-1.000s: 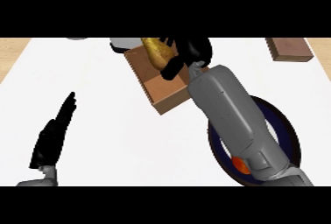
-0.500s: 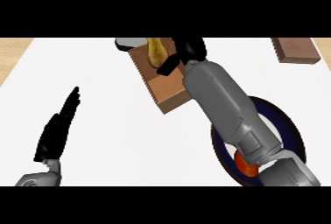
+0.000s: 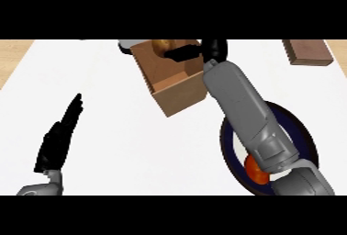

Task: Pick the pear from the plate and place it in the cardboard box

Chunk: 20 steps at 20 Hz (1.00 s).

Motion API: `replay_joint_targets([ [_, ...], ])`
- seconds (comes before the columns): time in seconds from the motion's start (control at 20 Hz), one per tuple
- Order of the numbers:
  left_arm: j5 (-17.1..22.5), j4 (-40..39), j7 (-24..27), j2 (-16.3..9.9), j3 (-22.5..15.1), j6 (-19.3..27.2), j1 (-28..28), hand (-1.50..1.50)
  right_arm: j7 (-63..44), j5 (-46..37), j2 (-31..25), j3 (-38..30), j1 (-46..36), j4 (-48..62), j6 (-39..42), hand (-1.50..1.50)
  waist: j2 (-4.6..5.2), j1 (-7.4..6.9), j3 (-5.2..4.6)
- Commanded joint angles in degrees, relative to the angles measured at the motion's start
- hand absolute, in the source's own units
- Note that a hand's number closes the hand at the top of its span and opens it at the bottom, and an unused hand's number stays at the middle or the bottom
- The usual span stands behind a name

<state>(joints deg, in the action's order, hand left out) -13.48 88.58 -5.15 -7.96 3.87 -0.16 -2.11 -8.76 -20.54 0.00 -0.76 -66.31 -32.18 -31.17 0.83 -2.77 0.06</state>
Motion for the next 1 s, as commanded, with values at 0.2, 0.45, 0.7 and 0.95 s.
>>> replay_joint_targets([
  [0.2,-1.0,-0.5,2.7,0.5,0.5,1.7,2.9,0.00,9.2,9.2,-3.2,-9.3,6.2,-7.4,-1.2,-1.50,-0.82,2.57,-0.04],
  [0.45,1.3,0.8,0.3,-2.2,3.4,-0.4,2.1,0.00,10.4,12.2,-10.6,-13.4,11.6,-11.2,1.2,-1.50,-0.97,2.95,-0.02],
  [0.7,2.0,3.0,-1.6,-1.4,2.3,-1.6,3.3,0.00,11.7,18.2,-19.4,-18.5,16.0,-15.1,10.6,-1.50,-0.86,2.74,-0.02],
  [0.95,0.2,3.9,-1.6,0.0,1.3,0.4,3.6,0.00,12.3,20.9,-25.1,-18.3,26.5,-22.2,21.6,-1.50,-1.06,3.34,-0.04],
])
